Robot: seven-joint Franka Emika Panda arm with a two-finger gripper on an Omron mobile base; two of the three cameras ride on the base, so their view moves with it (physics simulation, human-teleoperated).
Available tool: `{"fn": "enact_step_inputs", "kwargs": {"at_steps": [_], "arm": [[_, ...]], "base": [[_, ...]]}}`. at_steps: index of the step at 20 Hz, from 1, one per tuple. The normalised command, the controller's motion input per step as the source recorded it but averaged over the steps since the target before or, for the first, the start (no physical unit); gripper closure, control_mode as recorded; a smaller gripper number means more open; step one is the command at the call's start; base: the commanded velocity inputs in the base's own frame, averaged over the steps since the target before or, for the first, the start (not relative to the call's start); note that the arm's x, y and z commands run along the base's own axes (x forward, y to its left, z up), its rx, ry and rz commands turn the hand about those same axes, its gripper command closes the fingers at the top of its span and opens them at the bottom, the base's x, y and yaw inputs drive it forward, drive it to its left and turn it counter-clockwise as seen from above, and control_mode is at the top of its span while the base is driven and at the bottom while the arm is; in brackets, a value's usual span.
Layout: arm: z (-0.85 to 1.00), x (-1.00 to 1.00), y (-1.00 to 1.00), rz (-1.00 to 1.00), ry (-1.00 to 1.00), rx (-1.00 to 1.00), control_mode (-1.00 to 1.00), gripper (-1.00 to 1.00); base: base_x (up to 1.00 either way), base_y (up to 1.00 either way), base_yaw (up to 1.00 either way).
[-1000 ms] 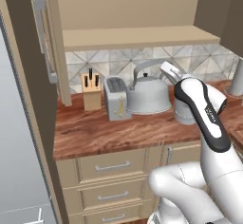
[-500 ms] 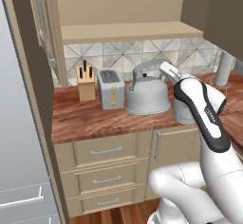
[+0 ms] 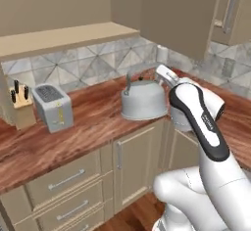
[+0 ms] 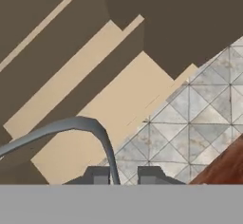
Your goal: Open the cabinet, pick the kettle from the cabinet, and place it in the sink.
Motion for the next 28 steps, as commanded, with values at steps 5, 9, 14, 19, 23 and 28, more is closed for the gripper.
{"fn": "enact_step_inputs", "kwargs": {"at_steps": [5,9,14,19,23,28], "arm": [[0.00,0.00,0.00,0.00,0.00,0.00,1.00,1.00],[0.00,0.00,0.00,0.00,0.00,0.00,1.00,1.00],[0.00,0.00,0.00,0.00,0.00,0.00,1.00,1.00],[0.00,0.00,0.00,0.00,0.00,0.00,1.00,1.00],[0.00,0.00,0.00,0.00,0.00,0.00,1.00,1.00],[0.00,0.00,0.00,0.00,0.00,0.00,1.00,1.00]], "base": [[-0.15,0.01,-0.73],[-0.15,0.00,-0.71],[-0.22,0.00,-0.64],[-0.19,-0.06,-0.46],[-0.04,-0.39,-0.17],[0.00,-0.56,-0.07]]}}
